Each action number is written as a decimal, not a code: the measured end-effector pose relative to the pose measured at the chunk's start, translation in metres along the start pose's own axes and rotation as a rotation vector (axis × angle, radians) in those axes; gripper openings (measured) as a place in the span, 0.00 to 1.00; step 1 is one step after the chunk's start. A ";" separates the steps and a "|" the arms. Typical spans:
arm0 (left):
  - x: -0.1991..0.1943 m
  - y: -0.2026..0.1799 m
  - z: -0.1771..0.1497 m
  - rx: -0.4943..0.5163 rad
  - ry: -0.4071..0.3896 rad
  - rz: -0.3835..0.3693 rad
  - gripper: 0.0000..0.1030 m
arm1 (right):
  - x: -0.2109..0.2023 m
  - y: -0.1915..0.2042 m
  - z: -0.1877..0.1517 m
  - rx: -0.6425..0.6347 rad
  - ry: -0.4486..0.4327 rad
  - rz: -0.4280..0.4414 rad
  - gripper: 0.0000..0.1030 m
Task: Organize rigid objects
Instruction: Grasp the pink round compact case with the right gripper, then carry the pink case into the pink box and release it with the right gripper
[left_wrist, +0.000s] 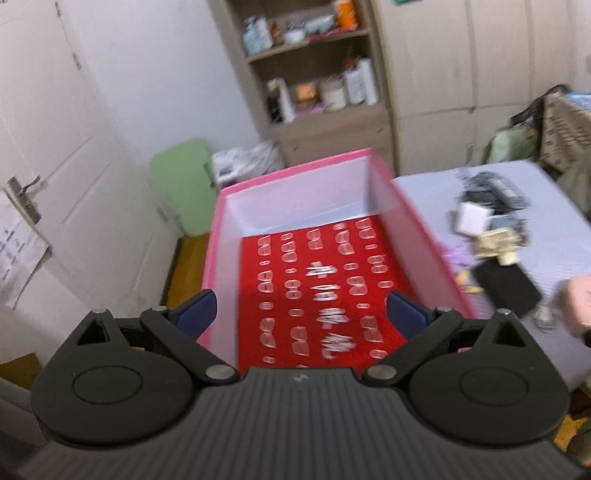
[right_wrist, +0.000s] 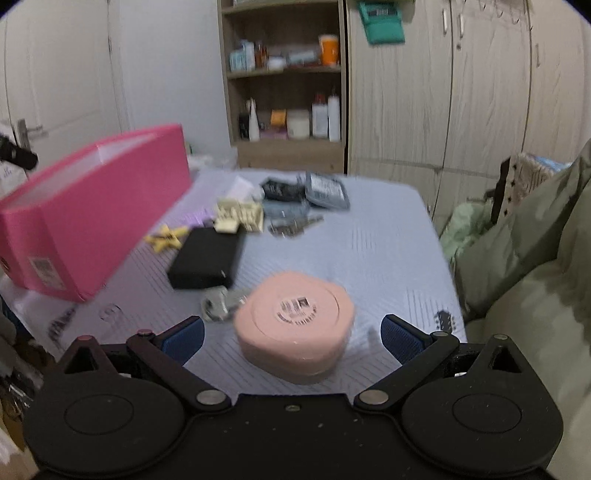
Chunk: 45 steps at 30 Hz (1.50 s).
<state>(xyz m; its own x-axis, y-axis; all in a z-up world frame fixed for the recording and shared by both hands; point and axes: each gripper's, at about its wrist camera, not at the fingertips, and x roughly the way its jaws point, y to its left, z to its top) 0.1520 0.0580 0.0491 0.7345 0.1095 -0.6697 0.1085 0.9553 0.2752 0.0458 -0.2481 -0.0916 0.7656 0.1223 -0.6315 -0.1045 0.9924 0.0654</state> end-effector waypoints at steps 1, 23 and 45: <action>0.010 0.006 0.003 -0.003 0.021 0.021 0.94 | 0.003 -0.002 -0.001 0.003 0.013 -0.003 1.00; 0.095 0.095 -0.039 -0.085 0.100 -0.114 0.05 | 0.016 0.006 0.033 0.110 0.025 -0.113 0.82; 0.096 0.099 -0.045 -0.158 -0.010 -0.127 0.04 | 0.196 0.238 0.227 -0.046 0.412 0.468 0.82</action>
<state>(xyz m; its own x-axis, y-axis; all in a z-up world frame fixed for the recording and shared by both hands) 0.2030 0.1759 -0.0194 0.7283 -0.0167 -0.6851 0.0949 0.9925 0.0767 0.3149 0.0152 -0.0241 0.3257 0.5185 -0.7906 -0.4039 0.8324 0.3795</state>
